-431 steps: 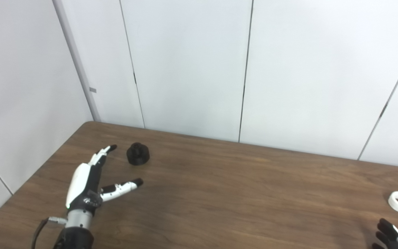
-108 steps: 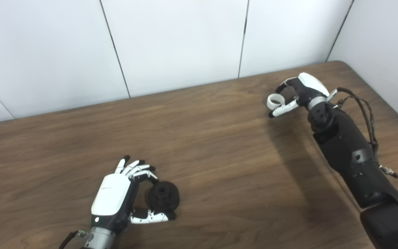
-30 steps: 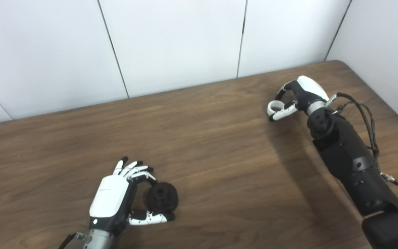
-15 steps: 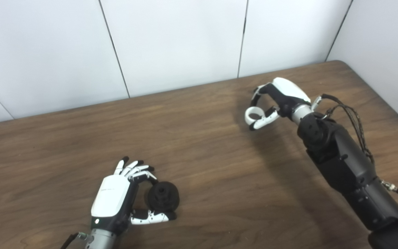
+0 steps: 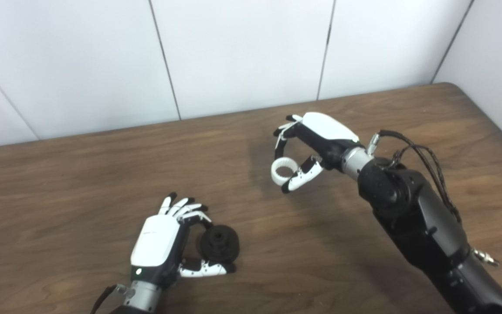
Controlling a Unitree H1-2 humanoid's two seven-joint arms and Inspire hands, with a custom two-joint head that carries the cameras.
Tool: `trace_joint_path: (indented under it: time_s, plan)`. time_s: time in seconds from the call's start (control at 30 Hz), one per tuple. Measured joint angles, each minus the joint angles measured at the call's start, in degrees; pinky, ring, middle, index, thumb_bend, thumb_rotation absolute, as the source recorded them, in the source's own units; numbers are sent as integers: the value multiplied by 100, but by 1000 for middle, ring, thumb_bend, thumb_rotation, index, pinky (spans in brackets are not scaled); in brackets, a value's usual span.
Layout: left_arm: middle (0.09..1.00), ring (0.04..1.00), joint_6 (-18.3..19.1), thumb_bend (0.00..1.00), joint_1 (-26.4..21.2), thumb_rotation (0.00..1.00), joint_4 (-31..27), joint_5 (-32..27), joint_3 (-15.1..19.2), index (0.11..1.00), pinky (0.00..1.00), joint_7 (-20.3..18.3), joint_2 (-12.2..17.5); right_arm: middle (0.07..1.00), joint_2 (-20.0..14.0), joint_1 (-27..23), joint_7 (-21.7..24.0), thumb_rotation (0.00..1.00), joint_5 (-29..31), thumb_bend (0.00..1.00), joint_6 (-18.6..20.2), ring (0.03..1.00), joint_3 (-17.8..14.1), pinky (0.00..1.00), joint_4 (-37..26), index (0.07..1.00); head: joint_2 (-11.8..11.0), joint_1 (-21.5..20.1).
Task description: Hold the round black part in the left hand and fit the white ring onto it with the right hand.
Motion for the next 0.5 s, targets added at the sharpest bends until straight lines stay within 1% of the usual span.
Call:
trace_joint_path:
  time_s: [0.07,0.17,0.4,0.5]
  plan:
    - [777,884,9,523,-7,51,0,6,-18,486,1000,3,-12,852,27,1,114,137,-17,524,-4,986,79,1000,-23,484,9,44]
    - [777,885,24,523,-8,51,-1,9,-25,486,1000,4,-24,853,64,1,201,137,-33,524,-4,988,115,1000,-52,484,26,80]
    - [779,885,155,523,-5,53,-2,141,-72,486,1000,33,-136,855,385,2,382,135,-62,524,-2,991,172,1000,-209,484,44,247]
    - [778,884,206,523,-5,52,-2,189,-98,486,1000,67,-176,856,393,7,485,136,-58,524,-5,996,246,1000,-349,484,44,299]
